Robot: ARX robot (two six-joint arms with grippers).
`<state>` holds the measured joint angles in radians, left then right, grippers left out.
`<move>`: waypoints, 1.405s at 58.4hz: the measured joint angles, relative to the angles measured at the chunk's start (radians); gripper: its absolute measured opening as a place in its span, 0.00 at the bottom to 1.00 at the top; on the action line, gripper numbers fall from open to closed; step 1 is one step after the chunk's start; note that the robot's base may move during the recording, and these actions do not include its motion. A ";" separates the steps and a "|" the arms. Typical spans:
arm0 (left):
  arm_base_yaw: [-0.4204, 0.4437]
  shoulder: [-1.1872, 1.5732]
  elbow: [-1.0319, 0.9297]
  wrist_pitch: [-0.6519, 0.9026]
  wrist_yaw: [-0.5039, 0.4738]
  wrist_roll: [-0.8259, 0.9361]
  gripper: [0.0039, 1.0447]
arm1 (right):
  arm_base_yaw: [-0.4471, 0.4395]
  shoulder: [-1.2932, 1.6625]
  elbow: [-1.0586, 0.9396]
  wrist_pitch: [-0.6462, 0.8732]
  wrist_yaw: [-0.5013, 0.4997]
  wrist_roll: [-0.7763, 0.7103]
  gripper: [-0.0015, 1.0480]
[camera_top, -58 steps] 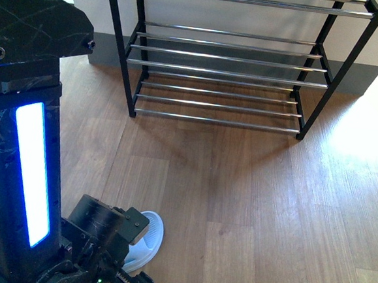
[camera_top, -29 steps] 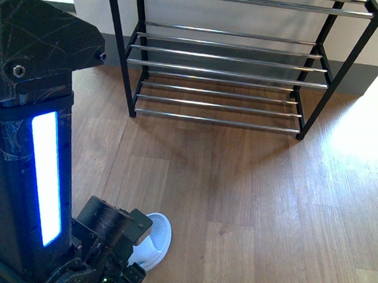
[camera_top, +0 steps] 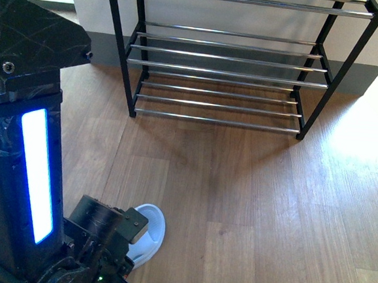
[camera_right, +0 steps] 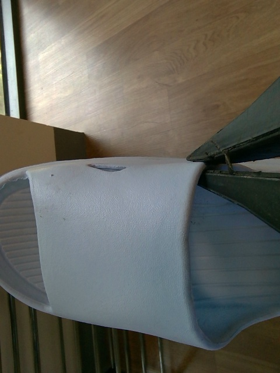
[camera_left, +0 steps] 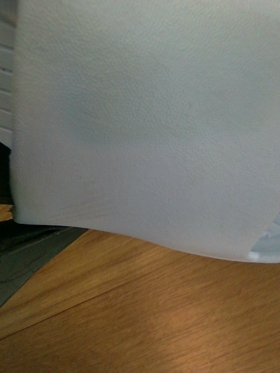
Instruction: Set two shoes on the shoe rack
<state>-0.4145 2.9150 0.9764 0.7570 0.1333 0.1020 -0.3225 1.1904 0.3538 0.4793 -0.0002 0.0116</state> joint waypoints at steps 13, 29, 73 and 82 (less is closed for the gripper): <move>0.040 -0.083 -0.074 0.093 -0.002 -0.084 0.01 | 0.000 0.000 0.000 0.000 0.000 0.000 0.01; 0.088 -0.329 -0.286 0.222 0.014 -0.142 0.01 | 0.000 0.000 0.000 0.000 0.000 0.000 0.01; 0.386 -1.978 -0.784 -0.554 0.007 -0.151 0.01 | 0.000 0.000 0.000 0.000 0.000 0.000 0.01; 0.389 -2.346 -0.766 -0.842 -0.063 -0.127 0.01 | 0.000 0.000 0.000 0.000 0.000 0.000 0.01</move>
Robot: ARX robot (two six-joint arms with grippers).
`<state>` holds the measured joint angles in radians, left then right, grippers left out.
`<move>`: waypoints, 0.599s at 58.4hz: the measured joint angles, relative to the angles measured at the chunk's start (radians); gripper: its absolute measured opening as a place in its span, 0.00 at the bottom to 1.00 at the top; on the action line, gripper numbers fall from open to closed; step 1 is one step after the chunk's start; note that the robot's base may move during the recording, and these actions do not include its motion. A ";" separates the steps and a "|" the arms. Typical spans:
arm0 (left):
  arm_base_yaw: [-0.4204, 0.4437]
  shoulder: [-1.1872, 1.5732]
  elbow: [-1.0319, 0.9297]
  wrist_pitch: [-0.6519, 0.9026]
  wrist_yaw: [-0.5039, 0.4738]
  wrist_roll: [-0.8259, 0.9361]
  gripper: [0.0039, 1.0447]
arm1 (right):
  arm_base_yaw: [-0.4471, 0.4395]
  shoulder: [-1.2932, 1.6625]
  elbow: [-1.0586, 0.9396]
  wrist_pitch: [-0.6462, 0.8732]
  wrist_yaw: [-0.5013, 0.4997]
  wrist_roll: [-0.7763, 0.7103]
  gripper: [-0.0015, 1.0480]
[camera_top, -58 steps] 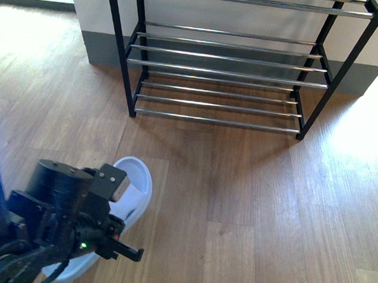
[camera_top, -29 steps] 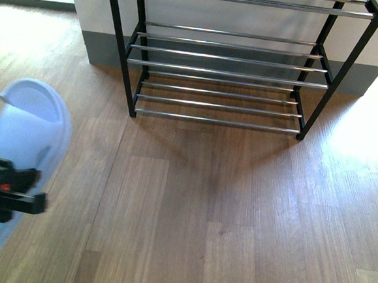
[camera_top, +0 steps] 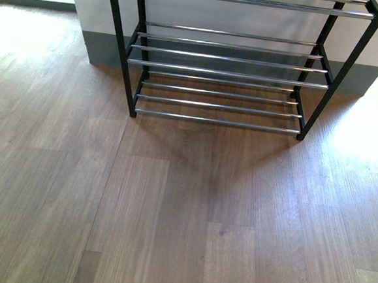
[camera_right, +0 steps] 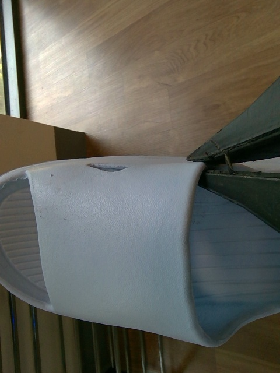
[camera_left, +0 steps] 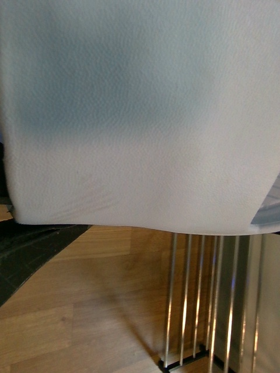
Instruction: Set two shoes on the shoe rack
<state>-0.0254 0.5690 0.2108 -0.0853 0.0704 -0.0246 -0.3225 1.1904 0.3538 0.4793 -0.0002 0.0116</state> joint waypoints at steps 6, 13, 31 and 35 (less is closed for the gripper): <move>0.000 -0.068 0.003 -0.023 -0.005 0.012 0.01 | 0.000 0.000 0.000 0.000 0.000 0.000 0.01; -0.001 -0.069 0.006 -0.027 -0.005 0.019 0.01 | 0.000 0.000 0.000 0.000 0.000 0.000 0.01; -0.001 -0.070 0.006 -0.027 -0.007 0.022 0.01 | 0.000 0.000 0.000 0.000 0.000 0.000 0.01; -0.001 -0.070 0.006 -0.027 -0.007 0.023 0.01 | 0.000 0.000 0.000 0.000 0.000 0.000 0.01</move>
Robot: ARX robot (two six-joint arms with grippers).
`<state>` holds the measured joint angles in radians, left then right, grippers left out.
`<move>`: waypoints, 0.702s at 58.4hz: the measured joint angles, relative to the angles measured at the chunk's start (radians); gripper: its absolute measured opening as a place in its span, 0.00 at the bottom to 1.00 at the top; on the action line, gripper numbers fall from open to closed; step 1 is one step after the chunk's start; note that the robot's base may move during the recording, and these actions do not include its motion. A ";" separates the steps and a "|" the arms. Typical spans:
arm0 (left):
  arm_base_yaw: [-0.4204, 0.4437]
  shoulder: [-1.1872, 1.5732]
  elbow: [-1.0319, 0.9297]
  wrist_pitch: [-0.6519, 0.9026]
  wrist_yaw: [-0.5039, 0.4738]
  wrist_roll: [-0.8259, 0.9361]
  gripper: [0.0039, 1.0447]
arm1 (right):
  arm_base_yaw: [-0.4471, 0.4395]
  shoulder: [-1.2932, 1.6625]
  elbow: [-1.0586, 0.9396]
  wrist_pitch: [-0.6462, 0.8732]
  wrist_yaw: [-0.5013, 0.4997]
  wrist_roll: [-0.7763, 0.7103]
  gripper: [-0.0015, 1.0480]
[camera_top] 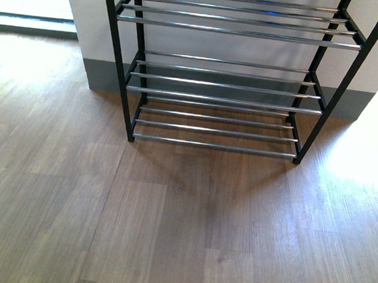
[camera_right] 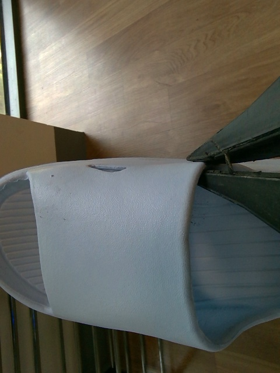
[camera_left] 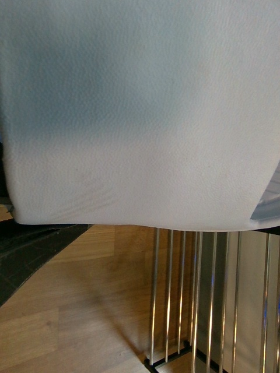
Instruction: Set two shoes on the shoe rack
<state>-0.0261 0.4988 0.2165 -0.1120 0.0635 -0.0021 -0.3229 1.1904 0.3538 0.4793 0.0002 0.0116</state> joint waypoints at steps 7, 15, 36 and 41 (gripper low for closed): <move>0.000 -0.001 0.000 0.000 0.007 0.004 0.01 | -0.004 0.000 0.000 0.000 0.005 0.000 0.01; 0.000 -0.001 0.000 -0.001 0.004 0.005 0.01 | -0.002 0.000 0.000 0.000 0.001 0.000 0.01; 0.000 0.000 0.000 -0.001 -0.004 0.005 0.01 | 0.003 0.000 0.000 0.000 -0.003 0.000 0.01; 0.000 0.000 0.000 -0.001 -0.005 0.005 0.01 | 0.002 0.000 0.000 0.000 -0.003 0.000 0.01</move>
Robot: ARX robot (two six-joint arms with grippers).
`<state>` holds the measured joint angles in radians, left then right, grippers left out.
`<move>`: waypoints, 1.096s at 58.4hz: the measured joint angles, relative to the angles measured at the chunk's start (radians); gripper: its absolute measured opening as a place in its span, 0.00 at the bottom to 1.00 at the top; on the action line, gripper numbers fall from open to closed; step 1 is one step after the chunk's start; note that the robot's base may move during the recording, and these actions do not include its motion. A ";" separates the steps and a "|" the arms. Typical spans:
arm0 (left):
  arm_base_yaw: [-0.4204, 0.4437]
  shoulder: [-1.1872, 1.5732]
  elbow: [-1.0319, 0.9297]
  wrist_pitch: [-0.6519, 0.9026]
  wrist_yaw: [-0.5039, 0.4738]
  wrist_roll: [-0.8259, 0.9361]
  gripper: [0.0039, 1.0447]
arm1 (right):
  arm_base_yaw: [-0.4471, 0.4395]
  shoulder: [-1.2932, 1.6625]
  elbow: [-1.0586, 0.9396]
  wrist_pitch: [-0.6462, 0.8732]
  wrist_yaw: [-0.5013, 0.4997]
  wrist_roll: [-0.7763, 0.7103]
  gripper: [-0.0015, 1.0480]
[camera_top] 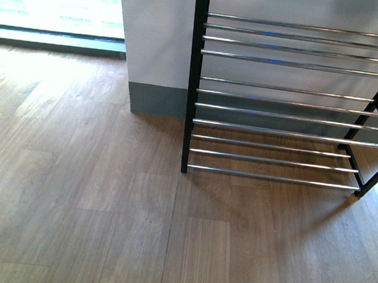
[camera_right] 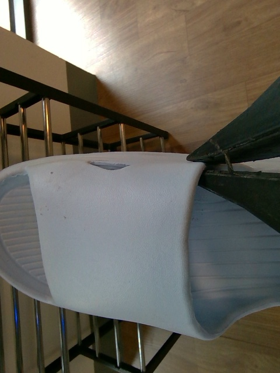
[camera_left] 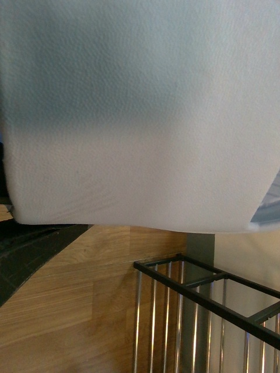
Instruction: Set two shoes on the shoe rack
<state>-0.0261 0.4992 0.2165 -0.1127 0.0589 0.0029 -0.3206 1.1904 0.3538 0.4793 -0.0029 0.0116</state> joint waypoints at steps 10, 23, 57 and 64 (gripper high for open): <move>0.000 0.000 0.000 0.000 0.001 0.000 0.01 | 0.000 0.000 0.000 0.000 0.000 0.000 0.01; 0.000 0.000 0.000 -0.002 0.001 0.000 0.01 | 0.000 0.000 -0.001 -0.001 0.002 0.000 0.01; 0.000 0.000 0.000 -0.002 0.001 0.000 0.01 | 0.000 0.000 0.001 -0.001 0.003 0.000 0.01; 0.000 0.000 0.000 -0.002 0.001 0.000 0.01 | -0.001 0.000 0.000 0.002 0.000 0.001 0.01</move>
<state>-0.0261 0.4988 0.2165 -0.1146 0.0597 0.0032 -0.3214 1.1908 0.3538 0.4809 -0.0032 0.0128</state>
